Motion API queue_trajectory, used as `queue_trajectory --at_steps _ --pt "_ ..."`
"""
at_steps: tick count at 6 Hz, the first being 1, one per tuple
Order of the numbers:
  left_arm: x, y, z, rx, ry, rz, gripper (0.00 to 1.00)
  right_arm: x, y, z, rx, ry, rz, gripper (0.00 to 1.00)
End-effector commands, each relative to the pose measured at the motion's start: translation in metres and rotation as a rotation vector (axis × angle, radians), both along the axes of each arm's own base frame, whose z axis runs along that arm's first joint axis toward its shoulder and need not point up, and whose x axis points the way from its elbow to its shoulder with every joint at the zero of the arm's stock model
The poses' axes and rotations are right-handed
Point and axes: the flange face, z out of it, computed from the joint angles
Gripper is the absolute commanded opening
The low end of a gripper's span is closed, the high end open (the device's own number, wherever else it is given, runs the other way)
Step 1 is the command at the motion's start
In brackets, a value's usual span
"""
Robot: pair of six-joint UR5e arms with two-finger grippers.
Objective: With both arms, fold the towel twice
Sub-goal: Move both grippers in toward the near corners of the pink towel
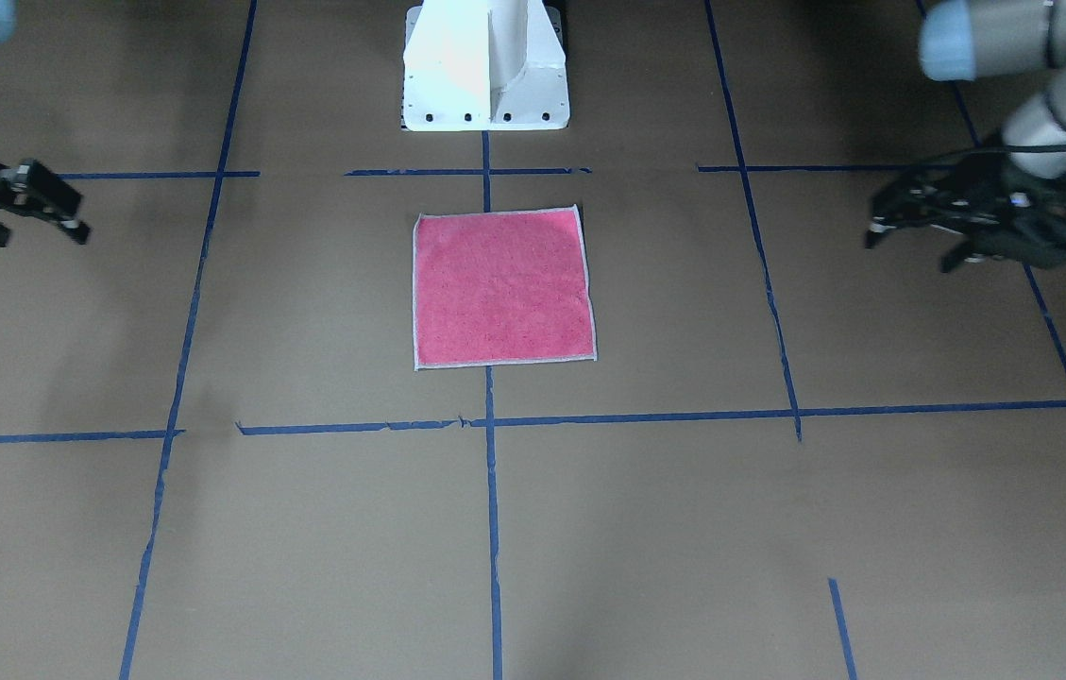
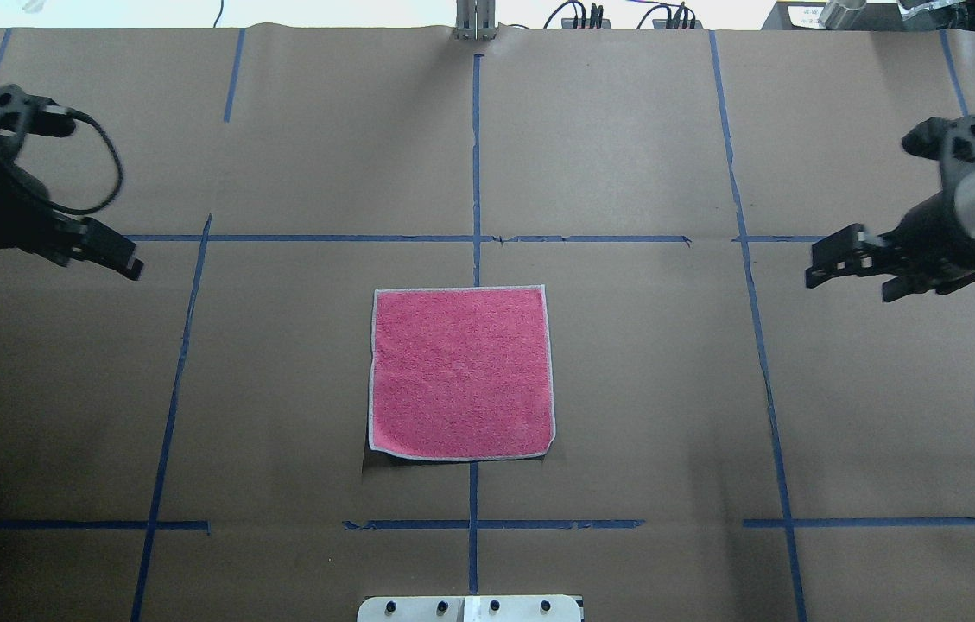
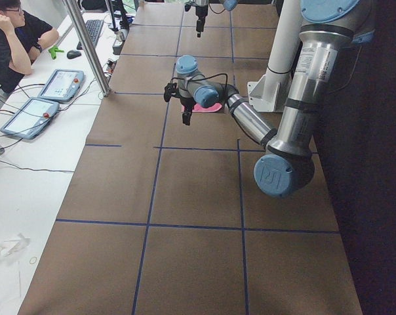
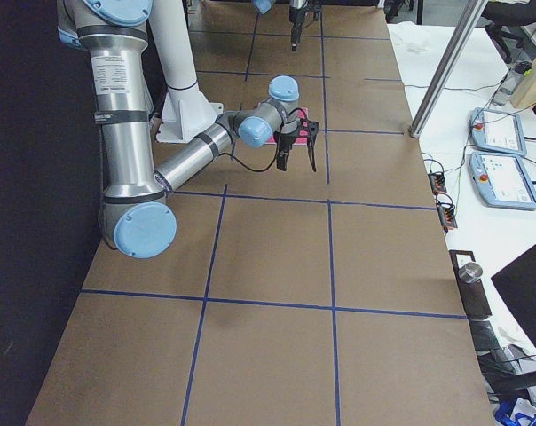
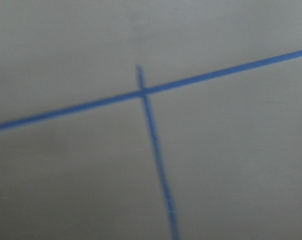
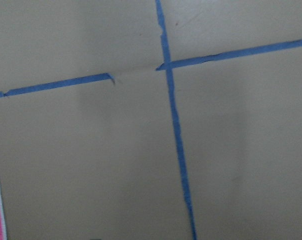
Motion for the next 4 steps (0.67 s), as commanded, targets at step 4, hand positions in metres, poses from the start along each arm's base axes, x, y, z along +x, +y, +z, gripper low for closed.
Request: queue_trajectory --at_steps 4 --pt "0.169 0.141 -0.059 -0.248 -0.002 -0.255 1.0 -0.19 0.093 -0.087 -0.257 -0.013 0.236 0.84"
